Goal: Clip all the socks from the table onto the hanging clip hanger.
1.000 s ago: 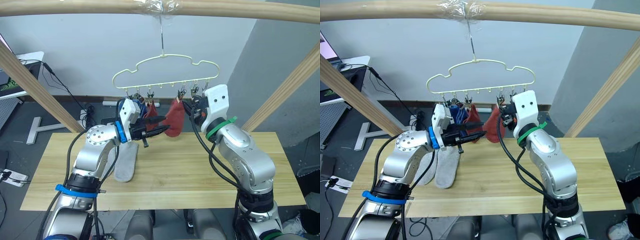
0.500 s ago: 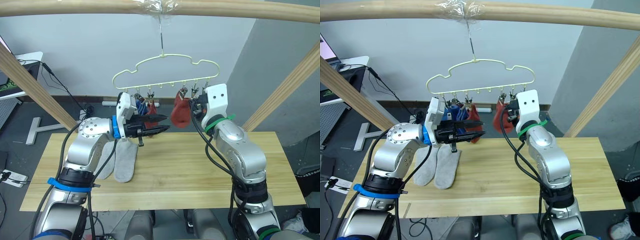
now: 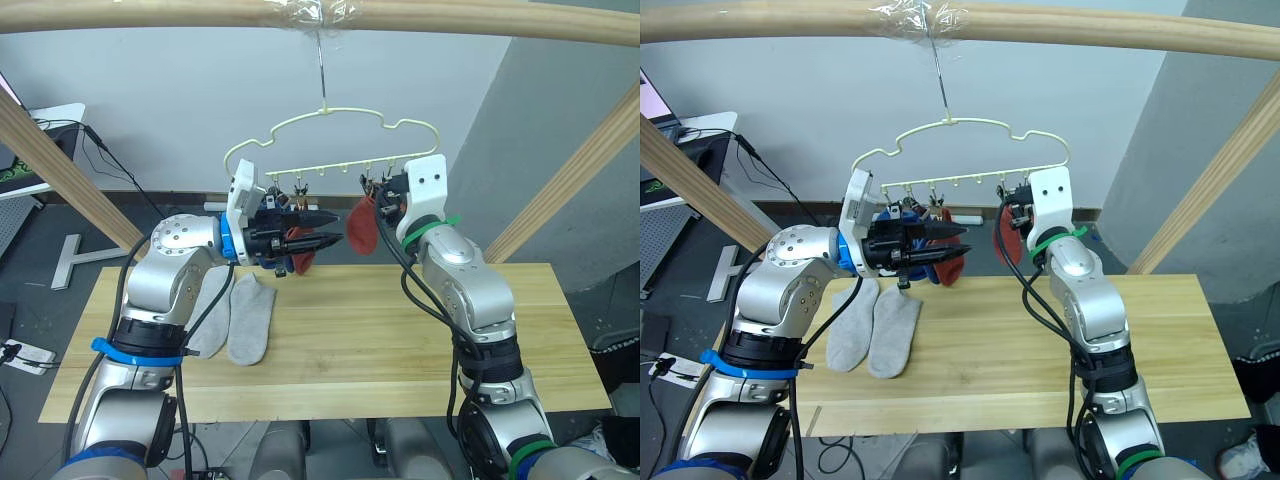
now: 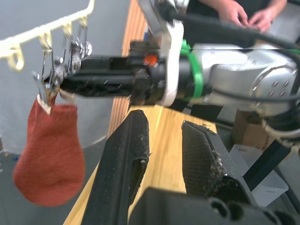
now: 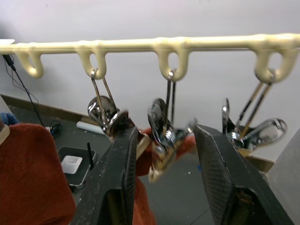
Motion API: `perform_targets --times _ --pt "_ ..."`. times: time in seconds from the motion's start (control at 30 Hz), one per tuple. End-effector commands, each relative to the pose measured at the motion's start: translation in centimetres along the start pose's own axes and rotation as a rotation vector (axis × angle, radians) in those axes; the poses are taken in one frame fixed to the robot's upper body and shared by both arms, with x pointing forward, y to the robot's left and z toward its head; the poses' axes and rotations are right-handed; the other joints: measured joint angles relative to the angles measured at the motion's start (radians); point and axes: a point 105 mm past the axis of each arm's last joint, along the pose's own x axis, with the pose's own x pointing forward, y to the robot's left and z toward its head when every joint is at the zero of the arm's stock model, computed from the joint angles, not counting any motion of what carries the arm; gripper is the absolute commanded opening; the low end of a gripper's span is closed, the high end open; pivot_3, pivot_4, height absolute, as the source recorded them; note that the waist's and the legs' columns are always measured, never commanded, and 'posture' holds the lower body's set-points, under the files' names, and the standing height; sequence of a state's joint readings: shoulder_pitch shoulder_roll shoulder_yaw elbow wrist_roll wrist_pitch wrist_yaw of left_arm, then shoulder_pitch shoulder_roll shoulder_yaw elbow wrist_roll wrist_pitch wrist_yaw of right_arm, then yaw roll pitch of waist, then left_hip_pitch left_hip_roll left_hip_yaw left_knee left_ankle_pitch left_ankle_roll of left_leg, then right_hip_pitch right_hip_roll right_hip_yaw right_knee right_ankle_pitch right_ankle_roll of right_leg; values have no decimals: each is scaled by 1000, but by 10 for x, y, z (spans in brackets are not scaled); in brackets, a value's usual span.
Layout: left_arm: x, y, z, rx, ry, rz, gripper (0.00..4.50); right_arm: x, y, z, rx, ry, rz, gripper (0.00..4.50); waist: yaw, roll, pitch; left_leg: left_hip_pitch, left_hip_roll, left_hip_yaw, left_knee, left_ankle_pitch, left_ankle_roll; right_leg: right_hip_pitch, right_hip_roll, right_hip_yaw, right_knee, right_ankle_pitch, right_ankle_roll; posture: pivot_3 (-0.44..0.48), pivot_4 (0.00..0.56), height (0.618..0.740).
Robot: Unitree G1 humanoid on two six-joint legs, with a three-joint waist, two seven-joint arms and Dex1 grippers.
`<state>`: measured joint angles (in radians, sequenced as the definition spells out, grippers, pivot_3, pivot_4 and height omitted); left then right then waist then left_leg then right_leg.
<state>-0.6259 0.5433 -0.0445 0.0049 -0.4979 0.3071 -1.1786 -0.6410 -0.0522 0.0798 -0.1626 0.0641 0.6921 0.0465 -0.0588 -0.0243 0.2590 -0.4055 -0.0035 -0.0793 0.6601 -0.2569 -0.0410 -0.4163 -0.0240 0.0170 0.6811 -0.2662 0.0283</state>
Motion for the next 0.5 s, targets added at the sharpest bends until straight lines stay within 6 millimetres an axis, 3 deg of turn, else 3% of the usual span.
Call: perform_targets --times 0.03,0.5 --pt "5 -2 18 44 -34 -11 1529 2 4 15 -12 -66 2 1941 0 0 0 0 0 0 0 0 0 0 0 0 0 0 0 -44 226 720" --pt "20 -4 34 52 -48 -11 1529 9 16 18 24 -85 38 1941 1 0 0 -4 0 0 1 0 0 -4 0 0 1 0 0 -35 228 720"
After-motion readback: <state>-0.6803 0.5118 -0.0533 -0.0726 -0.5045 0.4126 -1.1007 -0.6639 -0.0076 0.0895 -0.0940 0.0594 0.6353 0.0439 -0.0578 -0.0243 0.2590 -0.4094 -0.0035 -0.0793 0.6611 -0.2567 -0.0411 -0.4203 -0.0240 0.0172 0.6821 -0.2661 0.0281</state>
